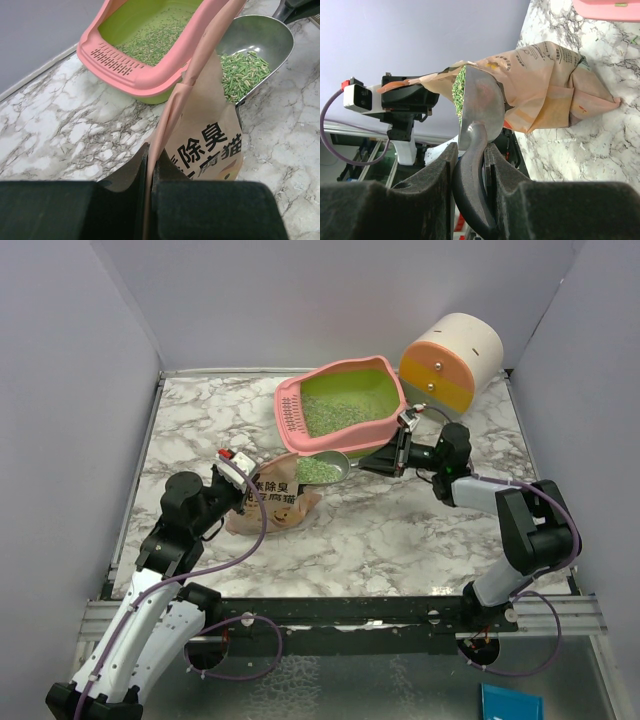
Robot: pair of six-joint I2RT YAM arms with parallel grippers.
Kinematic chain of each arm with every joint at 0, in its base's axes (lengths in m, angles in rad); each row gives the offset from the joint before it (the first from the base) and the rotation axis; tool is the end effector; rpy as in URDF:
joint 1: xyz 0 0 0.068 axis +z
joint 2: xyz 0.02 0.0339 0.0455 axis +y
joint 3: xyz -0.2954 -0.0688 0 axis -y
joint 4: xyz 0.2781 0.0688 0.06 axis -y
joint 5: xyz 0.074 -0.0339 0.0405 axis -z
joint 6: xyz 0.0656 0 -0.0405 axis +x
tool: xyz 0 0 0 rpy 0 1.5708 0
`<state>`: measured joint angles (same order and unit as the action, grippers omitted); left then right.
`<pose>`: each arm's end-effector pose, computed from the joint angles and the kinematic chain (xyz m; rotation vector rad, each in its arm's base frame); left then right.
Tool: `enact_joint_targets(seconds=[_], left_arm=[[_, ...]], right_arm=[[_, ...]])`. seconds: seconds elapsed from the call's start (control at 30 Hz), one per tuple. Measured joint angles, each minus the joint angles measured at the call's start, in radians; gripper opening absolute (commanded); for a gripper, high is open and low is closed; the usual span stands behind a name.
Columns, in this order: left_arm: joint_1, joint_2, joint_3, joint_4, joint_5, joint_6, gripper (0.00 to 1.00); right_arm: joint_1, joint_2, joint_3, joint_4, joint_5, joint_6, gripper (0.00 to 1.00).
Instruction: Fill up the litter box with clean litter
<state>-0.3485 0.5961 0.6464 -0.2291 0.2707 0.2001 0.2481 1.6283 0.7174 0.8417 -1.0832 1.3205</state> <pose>0.1682 -0.0798 0.3288 0.6635 1.6253 -0.3449 0.3341 0.1444 0.2182 0.0510 2.0663 1.9554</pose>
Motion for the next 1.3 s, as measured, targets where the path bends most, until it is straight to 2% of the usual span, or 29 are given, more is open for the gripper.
enact_joint_targets(seconds=[0.9,1.13,1.3], left_arm=[[0.0,-0.008,-0.01,0.014,-0.013,-0.008,0.0],[0.0,-0.024,-0.02,0.018,-0.013,-0.019,0.0],[0.0,-0.031,-0.023,0.018,-0.013,-0.026,0.0]], right_arm=[[-0.173,0.015,-0.047,0.238,-0.037,0.199,0.01],[-0.193,0.09,0.03,0.315,-0.025,0.294,0.01],[-0.2,0.183,0.106,0.43,0.006,0.402,0.01]])
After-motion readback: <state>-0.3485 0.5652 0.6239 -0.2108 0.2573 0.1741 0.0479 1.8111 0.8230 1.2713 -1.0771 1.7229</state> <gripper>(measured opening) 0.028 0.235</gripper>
